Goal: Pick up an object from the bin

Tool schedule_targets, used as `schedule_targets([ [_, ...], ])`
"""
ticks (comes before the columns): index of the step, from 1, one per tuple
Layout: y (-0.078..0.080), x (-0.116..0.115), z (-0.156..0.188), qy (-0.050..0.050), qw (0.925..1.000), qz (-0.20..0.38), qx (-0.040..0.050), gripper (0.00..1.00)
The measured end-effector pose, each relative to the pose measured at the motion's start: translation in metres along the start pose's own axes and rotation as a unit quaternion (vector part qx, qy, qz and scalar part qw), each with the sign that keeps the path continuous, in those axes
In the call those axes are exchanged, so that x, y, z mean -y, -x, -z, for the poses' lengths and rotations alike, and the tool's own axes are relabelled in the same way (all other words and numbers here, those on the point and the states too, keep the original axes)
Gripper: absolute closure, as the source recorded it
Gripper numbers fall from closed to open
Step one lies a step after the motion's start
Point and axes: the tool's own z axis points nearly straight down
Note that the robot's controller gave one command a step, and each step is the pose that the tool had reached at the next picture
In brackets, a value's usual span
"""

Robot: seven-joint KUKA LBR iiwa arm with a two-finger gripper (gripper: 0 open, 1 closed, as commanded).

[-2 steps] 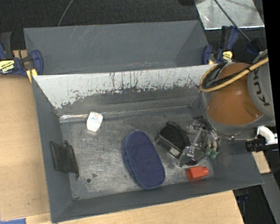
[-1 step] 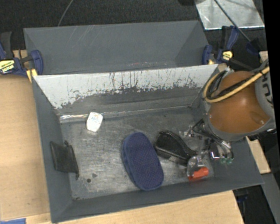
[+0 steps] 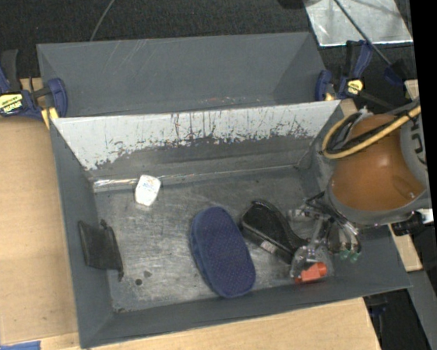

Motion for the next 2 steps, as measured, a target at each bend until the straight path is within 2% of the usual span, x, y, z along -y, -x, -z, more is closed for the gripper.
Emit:
schedule_targets([
  [1,0.0040,-0.0031,-0.0270,-0.001,0.9985,-0.054,0.0049,0.00],
  [2,0.0055,-0.0030,-0.0259,0.000,0.9986,-0.054,0.0007,0.00],
])
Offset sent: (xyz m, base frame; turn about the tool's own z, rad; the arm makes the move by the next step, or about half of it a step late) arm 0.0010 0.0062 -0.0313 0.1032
